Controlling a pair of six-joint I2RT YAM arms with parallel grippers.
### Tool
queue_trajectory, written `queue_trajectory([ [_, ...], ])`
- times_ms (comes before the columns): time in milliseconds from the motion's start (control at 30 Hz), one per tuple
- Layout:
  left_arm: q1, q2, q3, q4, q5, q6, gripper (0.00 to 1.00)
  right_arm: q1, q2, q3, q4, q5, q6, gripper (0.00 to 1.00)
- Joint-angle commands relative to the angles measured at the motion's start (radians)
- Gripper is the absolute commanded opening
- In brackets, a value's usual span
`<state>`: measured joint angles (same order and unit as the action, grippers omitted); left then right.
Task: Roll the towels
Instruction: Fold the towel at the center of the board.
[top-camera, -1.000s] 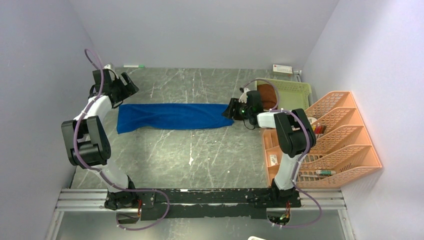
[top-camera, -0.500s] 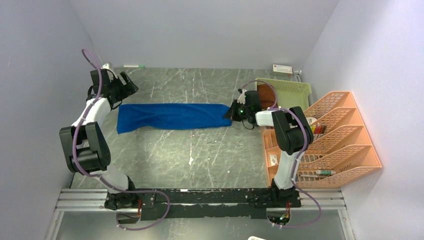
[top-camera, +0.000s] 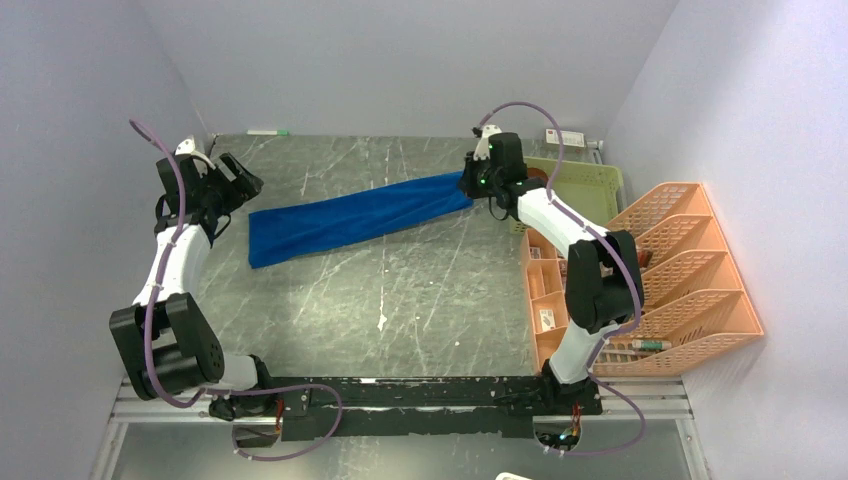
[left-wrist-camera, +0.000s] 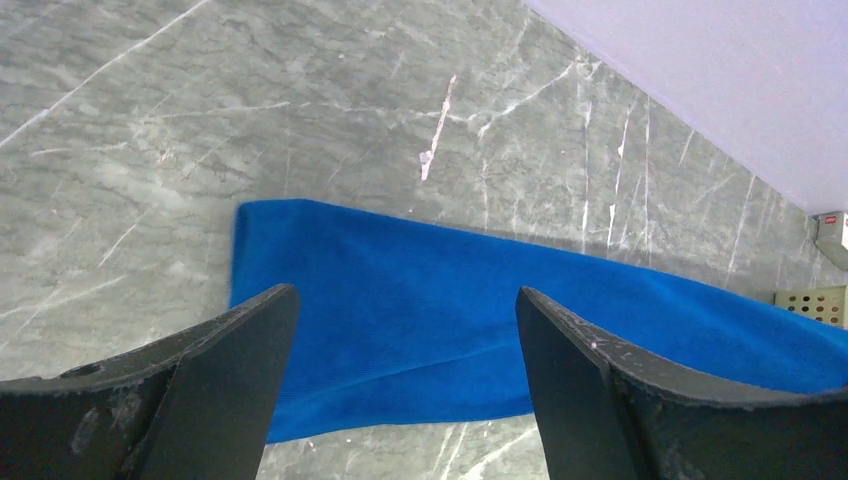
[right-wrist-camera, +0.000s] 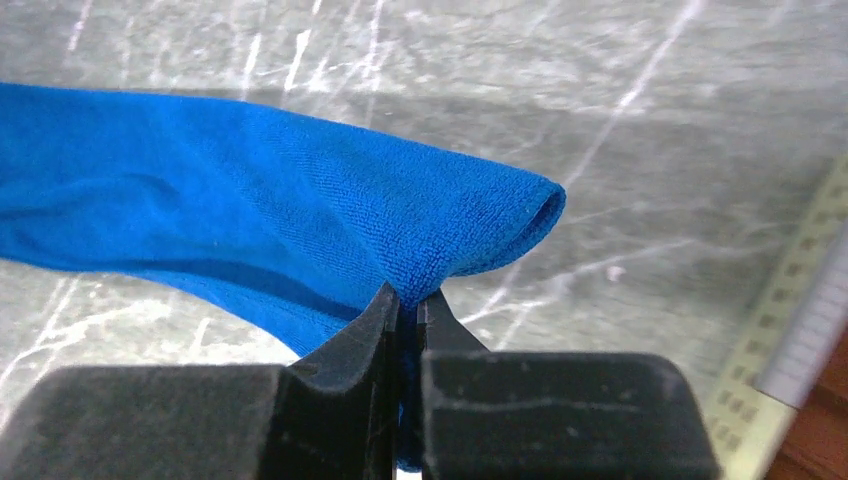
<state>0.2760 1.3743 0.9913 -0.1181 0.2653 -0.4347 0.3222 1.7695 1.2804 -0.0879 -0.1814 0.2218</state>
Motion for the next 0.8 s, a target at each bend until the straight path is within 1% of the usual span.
queue_trajectory([
  [0,0.021,-0.027,-0.013,0.019,0.052,-0.022,0.91,-0.068,-0.029,0.021,-0.130,0.087,-0.116,0.00],
  [100,0.028,-0.032,-0.014,0.014,0.068,-0.022,0.92,-0.131,-0.036,0.020,-0.136,0.103,-0.129,0.00],
  [200,0.031,-0.042,-0.013,0.009,0.078,-0.021,0.91,-0.172,-0.036,0.038,-0.158,0.174,-0.144,0.00],
  [333,0.034,-0.047,0.002,-0.020,0.093,-0.012,0.91,-0.177,-0.025,0.104,-0.214,0.305,-0.169,0.00],
  [400,0.035,-0.049,0.019,-0.045,0.103,0.000,0.92,-0.158,-0.014,0.152,-0.249,0.372,-0.186,0.00],
  [500,0.036,-0.058,0.035,-0.081,0.104,0.019,0.92,-0.068,0.014,0.235,-0.296,0.483,-0.219,0.00],
  [600,0.040,-0.057,0.063,-0.125,0.111,0.038,0.91,0.095,0.084,0.334,-0.361,0.604,-0.233,0.00],
  [667,0.044,-0.053,0.087,-0.164,0.121,0.055,0.91,0.201,0.146,0.404,-0.401,0.658,-0.228,0.00],
  [733,0.052,-0.053,0.107,-0.199,0.127,0.065,0.92,0.299,0.229,0.486,-0.445,0.746,-0.225,0.00],
  [767,0.058,-0.057,0.115,-0.215,0.130,0.068,0.92,0.342,0.293,0.560,-0.474,0.783,-0.227,0.00],
])
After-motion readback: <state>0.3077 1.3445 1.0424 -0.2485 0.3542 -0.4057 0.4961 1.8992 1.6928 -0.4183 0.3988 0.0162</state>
